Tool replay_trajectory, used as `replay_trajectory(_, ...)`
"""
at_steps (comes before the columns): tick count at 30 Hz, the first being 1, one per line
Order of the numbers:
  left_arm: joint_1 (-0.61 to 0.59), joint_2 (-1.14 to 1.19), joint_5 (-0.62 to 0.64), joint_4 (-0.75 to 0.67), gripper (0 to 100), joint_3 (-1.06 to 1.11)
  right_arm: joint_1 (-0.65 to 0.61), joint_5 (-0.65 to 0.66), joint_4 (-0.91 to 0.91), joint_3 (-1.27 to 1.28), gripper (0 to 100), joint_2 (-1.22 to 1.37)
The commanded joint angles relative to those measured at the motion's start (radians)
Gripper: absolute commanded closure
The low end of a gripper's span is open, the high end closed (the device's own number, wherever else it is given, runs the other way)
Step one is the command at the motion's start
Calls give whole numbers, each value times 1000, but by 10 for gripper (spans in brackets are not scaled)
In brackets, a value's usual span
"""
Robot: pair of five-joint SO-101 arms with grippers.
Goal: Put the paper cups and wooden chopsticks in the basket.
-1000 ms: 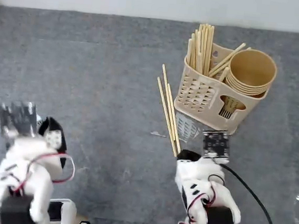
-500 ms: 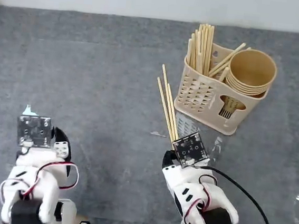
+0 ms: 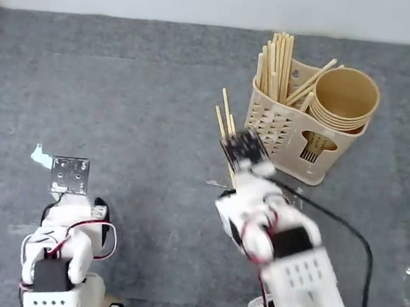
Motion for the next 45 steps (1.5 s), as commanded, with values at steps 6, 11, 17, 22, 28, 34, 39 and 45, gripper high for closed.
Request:
replay_trajectory(6,-9,9,-8,-26,922,21,71,12,2,-425,894,604)
replay_trajectory(11,-9,9,-8,-61,921,56,97,9,81,-631,770,843)
replay_trajectory(17,-9,9,-8,-68,921,61,94,9,105,-830,768,1058)
replay_trajectory(22,-9,9,-8,-66,921,61,99,11,107,-964,768,1205)
replay_trajectory(28,-9,9,-8,-66,921,61,99,11,107,-1066,768,1349)
replay_trajectory(34,-9,9,-9,-66,922,62,97,12,107,-1106,799,1426)
replay_trajectory(39,-9,9,-11,-66,922,62,96,14,101,-1106,993,1443)
replay_trajectory(45,-9,9,-12,-66,922,62,94,81,108,-1106,991,1435)
